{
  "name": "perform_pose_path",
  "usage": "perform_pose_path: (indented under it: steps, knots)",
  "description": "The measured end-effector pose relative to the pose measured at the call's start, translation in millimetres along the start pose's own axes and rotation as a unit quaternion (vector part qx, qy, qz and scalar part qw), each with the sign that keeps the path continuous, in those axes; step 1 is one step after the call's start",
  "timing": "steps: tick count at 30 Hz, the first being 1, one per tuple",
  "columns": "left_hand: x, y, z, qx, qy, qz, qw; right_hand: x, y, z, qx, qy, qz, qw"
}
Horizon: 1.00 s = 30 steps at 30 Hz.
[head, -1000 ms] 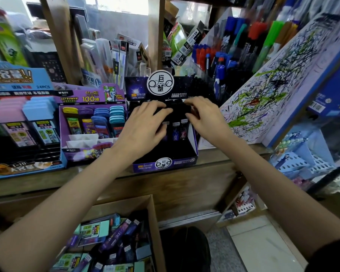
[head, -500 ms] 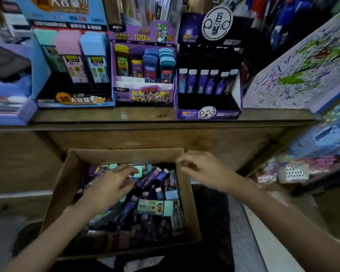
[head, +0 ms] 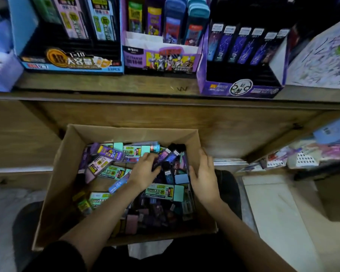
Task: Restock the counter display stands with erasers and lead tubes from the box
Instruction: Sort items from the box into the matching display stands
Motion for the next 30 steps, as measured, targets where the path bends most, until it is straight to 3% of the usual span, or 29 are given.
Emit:
perform_pose_path:
  steps: [4, 8, 14, 17, 20, 23, 30]
  knots:
    - [-19.3, 18.3, -5.9, -0.015, 0.042, -0.027, 0.999, -3.0, -2.5, -12.6, -0.061, 0.077, 0.015, 0.995]
    - [-34.2, 19.7, -7.4, -0.015, 0.083, -0.051, 0.995, -3.2, -3.5, -11.8, -0.060, 0.102, 0.006, 0.993]
    - [-38.0, -0.8, 0.3, -0.019, 0.034, -0.036, 0.999, -0.8, -3.6, -11.8, -0.052, 0.129, 0.005, 0.990]
    - [-37.6, 4.4, 0.0, 0.057, -0.040, 0.011, 0.998, -1.0, -3.7, -11.3, -0.048, 0.137, 0.002, 0.989]
    - [-38.7, 14.1, -7.9, 0.102, -0.022, 0.029, 0.994, -2.0, -4.1, -13.3, -0.052, 0.140, -0.002, 0.989]
    - [-38.9, 17.1, -13.0, 0.124, -0.014, 0.012, 0.992, -3.0, -4.6, -15.6, -0.058, 0.142, -0.003, 0.988]
    - [-32.8, 22.9, -3.5, 0.219, -0.142, 0.017, 0.965, -3.3, -4.3, -15.4, -0.060, 0.148, -0.006, 0.987]
Point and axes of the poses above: each hand's wrist, its own y-axis towards the middle knuckle, its own x-axis out of the back of the hand, z = x × y, the point moved 5 cm from there along y, towards the middle knuckle, and after that the axes turned 12 degrees about x, right-handed, at the moved point
